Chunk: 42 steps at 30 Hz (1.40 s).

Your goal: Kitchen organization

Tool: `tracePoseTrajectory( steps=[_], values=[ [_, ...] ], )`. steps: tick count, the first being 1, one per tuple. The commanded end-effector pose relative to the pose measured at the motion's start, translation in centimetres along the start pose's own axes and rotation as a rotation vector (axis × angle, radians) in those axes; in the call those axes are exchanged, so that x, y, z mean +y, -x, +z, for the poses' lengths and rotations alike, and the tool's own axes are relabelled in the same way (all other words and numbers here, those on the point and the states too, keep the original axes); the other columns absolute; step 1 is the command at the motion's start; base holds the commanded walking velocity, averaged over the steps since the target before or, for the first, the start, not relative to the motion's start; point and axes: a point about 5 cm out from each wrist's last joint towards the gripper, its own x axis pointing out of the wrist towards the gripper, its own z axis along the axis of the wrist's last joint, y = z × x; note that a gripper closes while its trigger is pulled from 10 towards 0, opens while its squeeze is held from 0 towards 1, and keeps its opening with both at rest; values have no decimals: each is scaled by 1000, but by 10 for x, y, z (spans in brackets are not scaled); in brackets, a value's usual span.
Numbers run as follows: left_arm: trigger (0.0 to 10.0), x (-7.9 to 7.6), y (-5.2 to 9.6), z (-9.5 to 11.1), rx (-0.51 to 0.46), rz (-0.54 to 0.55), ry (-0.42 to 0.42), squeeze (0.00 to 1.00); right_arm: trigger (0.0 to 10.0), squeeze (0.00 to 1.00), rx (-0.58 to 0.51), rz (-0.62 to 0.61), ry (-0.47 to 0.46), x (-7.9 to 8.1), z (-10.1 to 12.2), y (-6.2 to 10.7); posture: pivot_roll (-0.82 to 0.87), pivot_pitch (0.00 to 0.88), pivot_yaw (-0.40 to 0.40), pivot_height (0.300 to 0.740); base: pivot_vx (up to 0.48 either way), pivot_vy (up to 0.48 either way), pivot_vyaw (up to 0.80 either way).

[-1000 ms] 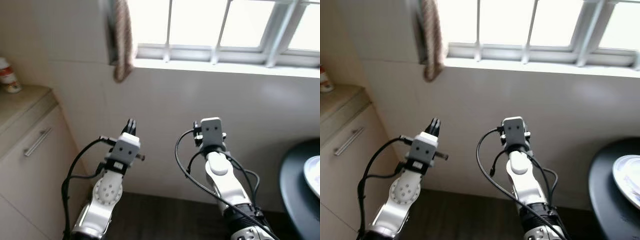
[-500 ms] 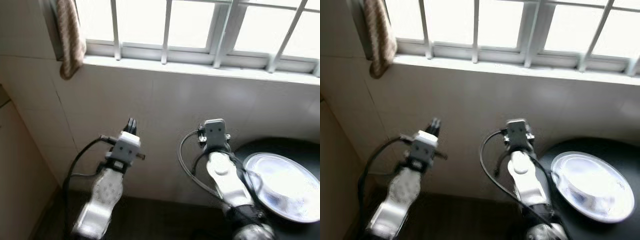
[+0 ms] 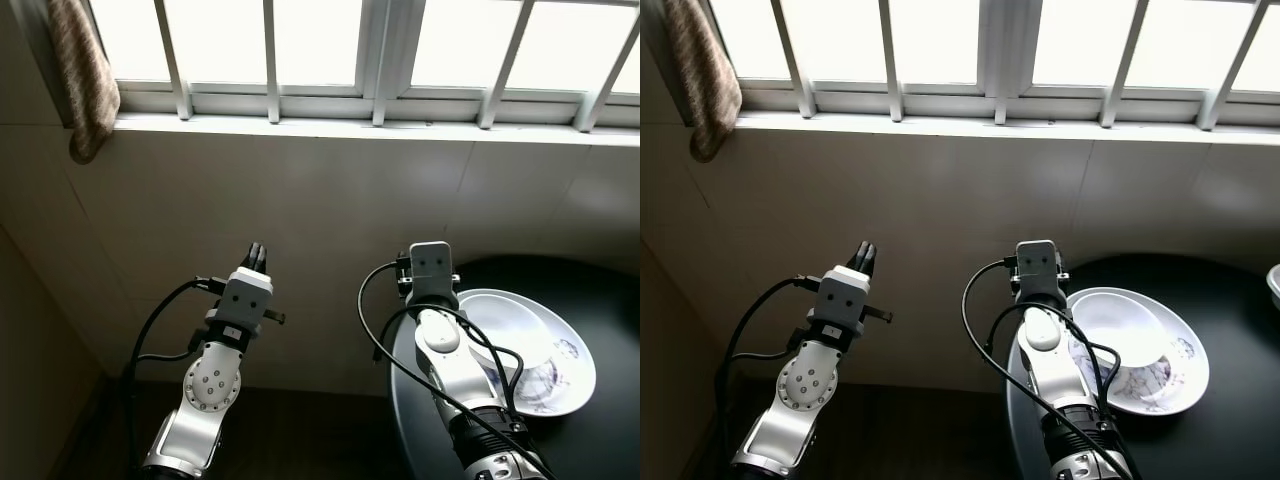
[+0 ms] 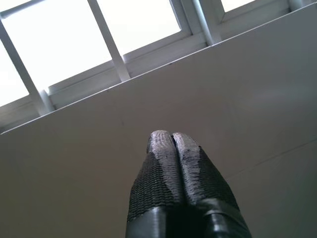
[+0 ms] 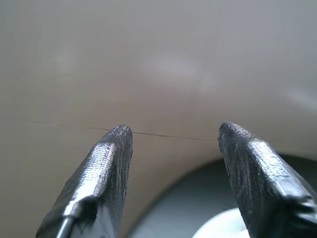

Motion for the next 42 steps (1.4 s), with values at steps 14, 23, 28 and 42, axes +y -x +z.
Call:
tracePoseTrajectory(
  steps=[14, 23, 28, 42],
  values=[
    [10000, 2, 0, -1, -5, 1, -10, 0, 10000, 0, 69, -225, -69, -30, -5, -7, -44, 0, -16, 740, 0, 0, -800],
    [10000, 2, 0, -2, -1, -2, -15, 0, 10000, 0, 79, -184, -131, -28, -6, -10, -46, 0, -17, 740, 0, 0, -533],
    [10000, 0, 0, -2, -1, -4, -18, 0, 10000, 0, 53, -107, -204, -17, 0, -11, -45, 0, -18, 740, 0, 0, 0],
    [10000, 1, 2, -4, 11, -3, -26, 0, 10000, 0, 143, -235, -242, -37, -16, -11, -46, 0, -20, 740, 0, 0, 0]
  ],
)
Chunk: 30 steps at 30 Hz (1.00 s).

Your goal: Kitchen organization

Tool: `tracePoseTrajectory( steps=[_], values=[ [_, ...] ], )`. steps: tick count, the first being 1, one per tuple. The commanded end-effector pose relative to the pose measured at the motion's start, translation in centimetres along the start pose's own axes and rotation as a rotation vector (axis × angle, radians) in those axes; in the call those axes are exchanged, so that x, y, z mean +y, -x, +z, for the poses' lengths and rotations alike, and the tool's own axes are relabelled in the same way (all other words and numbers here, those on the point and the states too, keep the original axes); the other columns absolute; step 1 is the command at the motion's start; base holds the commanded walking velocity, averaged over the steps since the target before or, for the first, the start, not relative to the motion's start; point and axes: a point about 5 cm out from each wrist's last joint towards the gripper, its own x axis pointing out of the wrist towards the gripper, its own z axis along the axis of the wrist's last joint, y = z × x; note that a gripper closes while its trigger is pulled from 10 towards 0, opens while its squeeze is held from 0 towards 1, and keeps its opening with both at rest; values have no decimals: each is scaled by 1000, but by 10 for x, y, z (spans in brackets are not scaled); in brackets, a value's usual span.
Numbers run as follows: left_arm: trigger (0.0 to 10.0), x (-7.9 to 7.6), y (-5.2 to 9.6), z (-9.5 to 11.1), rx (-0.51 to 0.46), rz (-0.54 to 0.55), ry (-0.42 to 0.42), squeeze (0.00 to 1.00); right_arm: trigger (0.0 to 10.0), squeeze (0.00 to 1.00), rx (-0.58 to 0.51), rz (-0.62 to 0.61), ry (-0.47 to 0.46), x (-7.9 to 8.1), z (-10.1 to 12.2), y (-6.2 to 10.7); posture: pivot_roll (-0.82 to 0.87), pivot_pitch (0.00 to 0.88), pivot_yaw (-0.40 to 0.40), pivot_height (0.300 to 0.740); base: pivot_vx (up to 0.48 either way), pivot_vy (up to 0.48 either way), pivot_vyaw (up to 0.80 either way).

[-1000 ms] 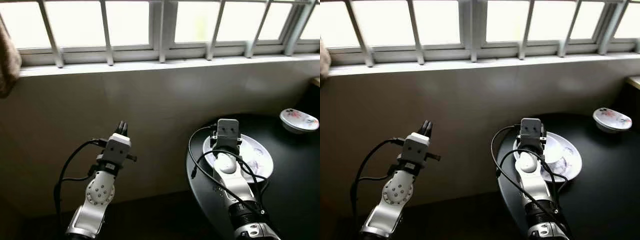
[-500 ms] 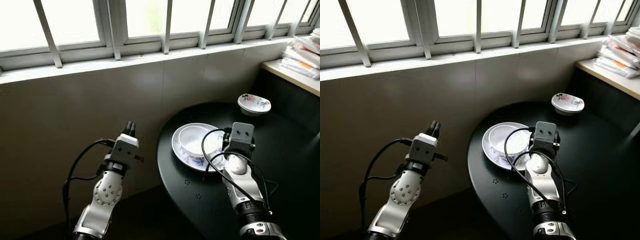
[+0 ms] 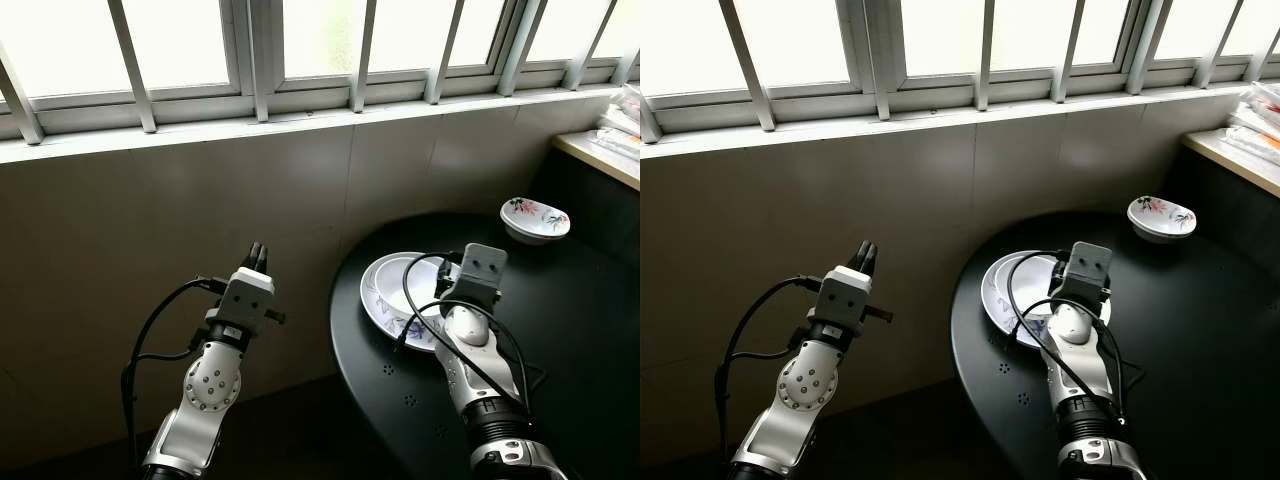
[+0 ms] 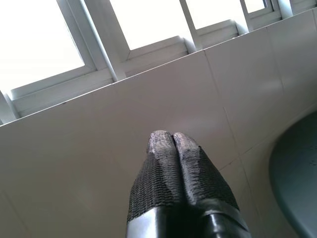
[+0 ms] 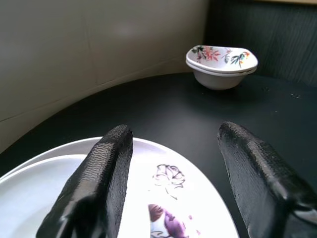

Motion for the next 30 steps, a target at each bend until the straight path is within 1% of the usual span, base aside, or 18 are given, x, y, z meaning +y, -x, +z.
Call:
tracePoseTrajectory(
  steps=[1, 6, 9, 13, 18, 19, 20, 21, 22, 24, 25, 27, 30],
  values=[
    [10000, -1, 1, -4, 18, -5, -10, 0, 10000, 0, 23, 7, 6, 1, -3, 0, -46, 0, -21, 740, 0, 0, 0],
    [10000, -1, 0, -4, 17, -6, -13, 0, 10000, 0, 124, 76, -53, 11, -15, 2, -46, 0, -20, 740, 0, 0, 0],
    [10000, -1, 0, -4, 17, -7, -13, 0, 10000, 0, 149, 71, -68, 11, -19, 3, -46, 0, -20, 740, 0, 0, 0],
    [10000, -2, 0, -5, 21, -10, -16, 0, 10000, 0, 211, 50, -108, 10, -27, 5, -43, 0, -19, 740, 0, 0, 0],
    [10000, -2, 1, -5, 22, -11, -18, 0, 10000, 0, 240, 53, -106, 11, -30, 5, -43, 0, -19, 740, 0, 0, 0],
    [10000, -2, 1, -6, 24, -12, -19, 0, 10000, 0, 292, 49, -137, 12, -34, 6, -45, 0, -20, 740, 0, 0, 0],
    [10000, -2, 0, -6, 25, -13, -19, 0, 10000, 0, 316, 48, -158, 12, -36, 6, -44, 0, -20, 740, 0, 0, 0],
    [10000, -2, 0, -6, 25, -13, -19, 0, 10000, 0, 316, 48, -158, 12, -36, 6, -44, 0, -20, 740, 0, 0, 0],
    [10000, -3, 0, -6, 25, -14, -18, 0, 10000, 0, 339, 68, -186, 15, -37, 6, -44, 0, -21, 740, 0, 0, 0],
    [10000, -3, 0, -6, 25, -14, -18, 0, 10000, 0, 358, 88, -199, 17, -38, 7, -44, 0, -20, 740, 0, 0, 0],
    [10000, -3, 0, -6, 27, -14, -20, 0, 10000, 0, 391, 108, -222, 20, -41, 8, -45, 0, -19, 740, 0, 0, 0],
    [10000, -3, 0, -6, 28, -14, -21, 0, 10000, 0, 407, 109, -236, 21, -42, 8, -45, 0, -19, 740, 0, 0, 0],
    [10000, -3, 0, -7, 32, -14, -25, 0, 10000, 0, 479, 139, -309, 27, -49, 12, -43, 0, -19, 740, 0, 0, 0]
  ],
)
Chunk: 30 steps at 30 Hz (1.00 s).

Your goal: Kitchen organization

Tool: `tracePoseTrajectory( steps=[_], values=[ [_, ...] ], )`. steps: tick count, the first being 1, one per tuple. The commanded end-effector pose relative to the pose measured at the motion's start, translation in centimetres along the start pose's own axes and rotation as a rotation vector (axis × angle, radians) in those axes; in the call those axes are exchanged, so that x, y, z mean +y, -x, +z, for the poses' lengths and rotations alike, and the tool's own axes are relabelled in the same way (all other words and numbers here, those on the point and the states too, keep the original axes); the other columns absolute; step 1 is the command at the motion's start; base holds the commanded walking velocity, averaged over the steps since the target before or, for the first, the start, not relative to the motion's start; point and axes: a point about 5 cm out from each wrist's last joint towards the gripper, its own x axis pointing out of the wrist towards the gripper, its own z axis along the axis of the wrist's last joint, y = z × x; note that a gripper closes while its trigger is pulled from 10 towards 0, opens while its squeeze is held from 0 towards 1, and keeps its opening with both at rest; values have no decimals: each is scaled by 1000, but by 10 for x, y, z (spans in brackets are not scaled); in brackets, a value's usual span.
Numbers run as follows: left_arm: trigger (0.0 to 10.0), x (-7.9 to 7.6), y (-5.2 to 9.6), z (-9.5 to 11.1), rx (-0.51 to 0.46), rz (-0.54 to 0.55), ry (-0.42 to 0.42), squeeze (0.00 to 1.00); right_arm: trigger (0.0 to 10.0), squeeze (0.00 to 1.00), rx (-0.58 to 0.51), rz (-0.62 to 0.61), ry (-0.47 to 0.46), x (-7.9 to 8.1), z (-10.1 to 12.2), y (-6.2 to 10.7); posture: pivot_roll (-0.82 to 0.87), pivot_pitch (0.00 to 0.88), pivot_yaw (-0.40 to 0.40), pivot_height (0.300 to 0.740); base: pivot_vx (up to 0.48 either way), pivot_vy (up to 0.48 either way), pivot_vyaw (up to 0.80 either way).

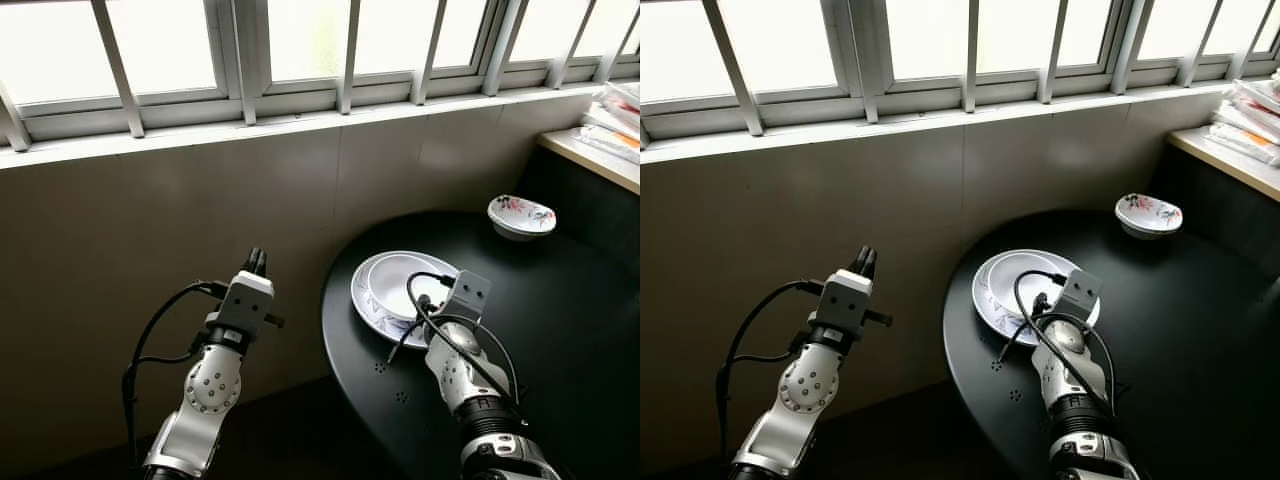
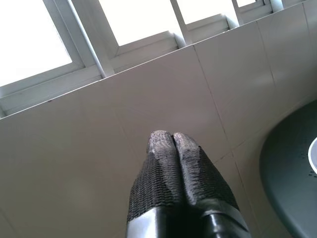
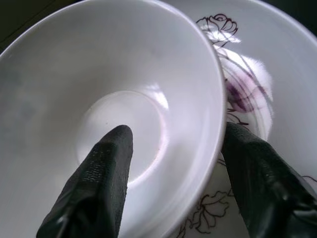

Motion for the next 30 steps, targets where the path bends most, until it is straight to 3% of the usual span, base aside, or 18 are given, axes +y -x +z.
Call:
tracePoseTrajectory(
  steps=[1, 3, 4, 5, 6, 7, 24, 27, 30],
  values=[
    [10000, 0, -1, -1, 6, -8, -15, 0, 10000, 0, 61, 32, -56, 6, -5, -1, -43, 0, -19, 740, 0, 0, 0],
    [10000, 0, -1, -1, 7, -8, -16, 0, 10000, 0, 74, 37, -68, 7, -7, 0, -43, 0, -19, 740, 0, 0, 0],
    [10000, 0, -2, -2, 8, -7, -18, 0, 5804, 0, 89, 47, -97, 8, -8, 0, -42, 0, -19, 740, 0, 0, 0],
    [10000, 0, -2, -2, 8, -7, -18, 0, 5804, 0, 89, 47, -97, 8, -8, 0, -42, 0, -19, 740, 0, 0, 0],
    [10000, 0, -2, -2, 8, -7, -19, 0, 1961, 0, 97, 50, -120, 9, -9, 0, -42, 0, -19, 740, 0, 0, 0],
    [10000, 0, -2, -2, 9, -6, -20, 0, 0, 0, 101, 50, -140, 9, -9, 0, -41, 0, -19, 740, 0, 0, 0],
    [10000, 2, -3, -3, 15, -1, -32, 0, 0, 0, 54, 98, -391, 15, 8, 1, -44, 0, -14, 740, 0, 0, 0],
    [10000, 2, -3, -4, 15, -2, -35, 0, 0, 0, -12, 121, -471, 16, 19, 2, -44, 0, -13, 740, 0, 0, 0],
    [10000, 2, -3, -4, 15, -2, -35, 0, 0, 0, -72, 160, -494, 18, 29, 5, -44, 0, -12, 740, 0, 0, 0]
  ],
)
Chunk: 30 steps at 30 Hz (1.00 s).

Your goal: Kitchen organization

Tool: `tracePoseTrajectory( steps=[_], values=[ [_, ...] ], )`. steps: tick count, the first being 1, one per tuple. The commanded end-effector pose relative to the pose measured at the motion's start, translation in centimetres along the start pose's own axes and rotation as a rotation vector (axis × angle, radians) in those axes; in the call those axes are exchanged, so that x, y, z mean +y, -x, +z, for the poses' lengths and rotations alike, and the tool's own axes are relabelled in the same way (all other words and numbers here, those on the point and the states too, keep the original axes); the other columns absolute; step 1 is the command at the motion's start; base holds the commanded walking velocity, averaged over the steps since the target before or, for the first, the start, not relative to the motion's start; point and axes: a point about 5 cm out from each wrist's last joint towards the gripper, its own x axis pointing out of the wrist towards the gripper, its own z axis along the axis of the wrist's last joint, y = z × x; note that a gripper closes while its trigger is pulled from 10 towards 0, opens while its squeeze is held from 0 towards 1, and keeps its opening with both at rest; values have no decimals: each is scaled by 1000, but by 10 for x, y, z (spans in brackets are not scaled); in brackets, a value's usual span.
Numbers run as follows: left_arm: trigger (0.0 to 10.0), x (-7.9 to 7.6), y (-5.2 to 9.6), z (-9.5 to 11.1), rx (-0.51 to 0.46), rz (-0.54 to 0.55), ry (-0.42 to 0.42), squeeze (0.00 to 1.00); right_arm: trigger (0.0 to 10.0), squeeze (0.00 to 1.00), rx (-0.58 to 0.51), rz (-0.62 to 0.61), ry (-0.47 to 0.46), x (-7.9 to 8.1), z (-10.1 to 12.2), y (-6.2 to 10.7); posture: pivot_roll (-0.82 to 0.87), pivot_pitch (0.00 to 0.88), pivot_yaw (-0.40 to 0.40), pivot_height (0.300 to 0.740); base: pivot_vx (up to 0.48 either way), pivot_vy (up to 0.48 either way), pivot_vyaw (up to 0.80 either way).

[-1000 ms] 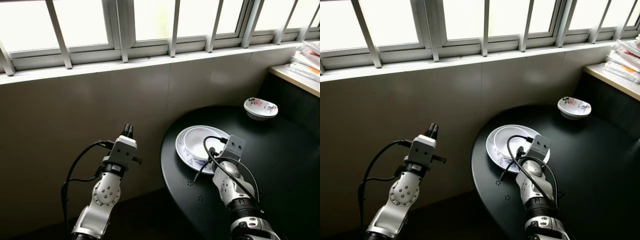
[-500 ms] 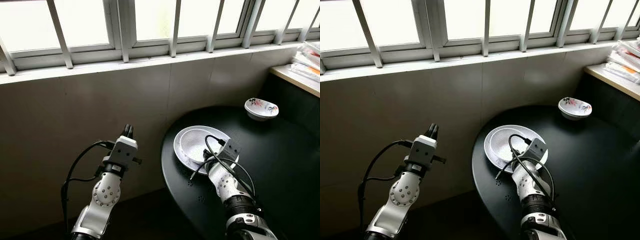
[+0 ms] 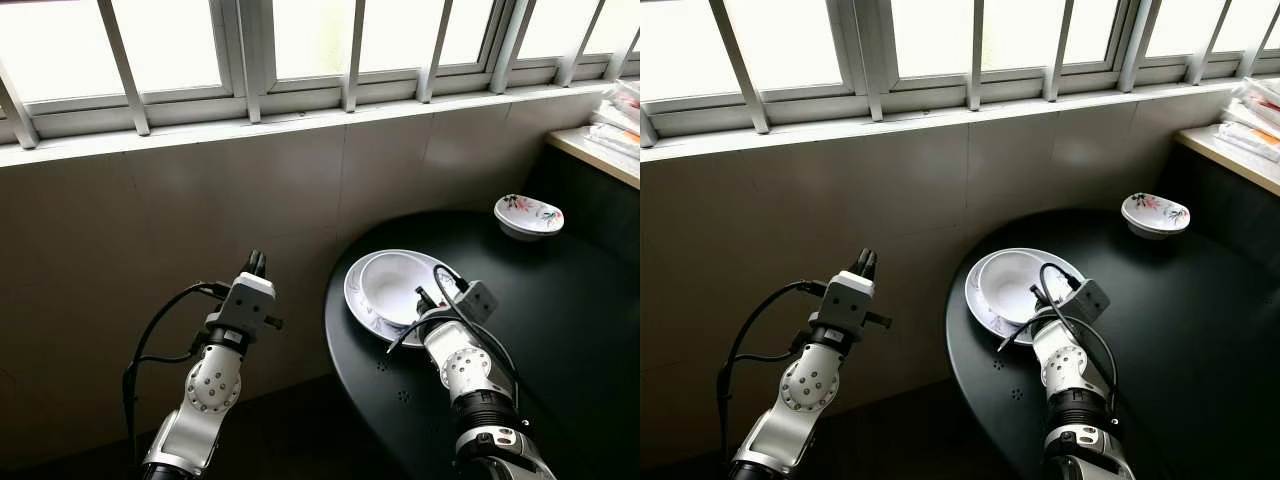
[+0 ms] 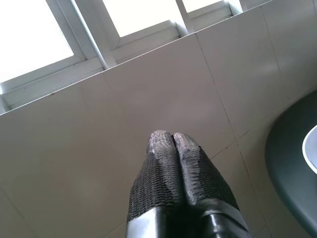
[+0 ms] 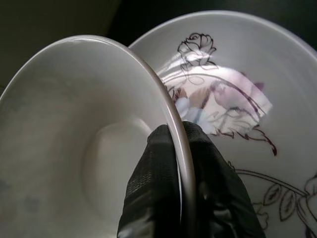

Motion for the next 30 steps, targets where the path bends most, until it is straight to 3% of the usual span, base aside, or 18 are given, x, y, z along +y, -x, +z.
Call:
tracePoseTrajectory(
  steps=[1, 3, 4, 5, 6, 10, 13, 14, 16, 25, 30],
  values=[
    [10000, 1, -2, 1, -3, 1, -14, 0, 0, 0, -55, 91, -45, 22, 7, 2, -44, 0, -12, 740, 0, 0, 0],
    [10000, 1, -2, 1, -4, 1, -14, 0, 0, 0, -65, 106, -46, 24, 9, 3, -44, 0, -12, 740, 0, 0, 0],
    [10000, 1, -2, 0, -2, 2, -13, 0, 0, 0, -126, 257, 22, 46, 16, 10, -46, 0, -11, 740, 0, 0, 0],
    [10000, 1, -1, 0, -1, 1, -13, 0, 0, 0, -153, 316, 73, 55, 18, 14, -46, 0, -11, 740, 0, 0, 0],
    [10000, 1, -1, 0, -1, 1, -13, 0, 0, 0, -153, 316, 73, 55, 18, 14, -46, 0, -11, 740, 0, 0, 0],
    [10000, 0, 1, -3, 15, 2, -15, 0, 0, 0, -236, 477, 287, 76, 14, 27, -43, 0, -14, 740, 0, 0, 198],
    [10000, 0, 2, -4, 19, 3, -16, 0, 0, 0, -249, 505, 339, 79, 12, 30, -42, 0, -14, 740, 0, 0, 798],
    [10000, 2, 3, -8, 50, 11, -7, 0, 0, 0, -271, 561, 424, 84, 8, 36, -41, 0, -15, 740, 0, 0, 800],
    [10000, 3, 4, -11, 73, 16, 8, 0, 0, 0, -278, 598, 472, 86, 3, 40, -39, 0, -16, 740, 0, 191, 800],
    [10000, 3, 4, -9, 54, 29, 4, 0, 0, 0, -289, 648, 568, 85, -3, 44, -41, 0, -19, 740, 0, 471, 800],
    [10000, 2, 4, -6, 29, 21, -6, 0, 0, 0, -295, 650, 590, 84, -4, 45, -42, 0, -19, 740, 0, 0, 800]
  ],
)
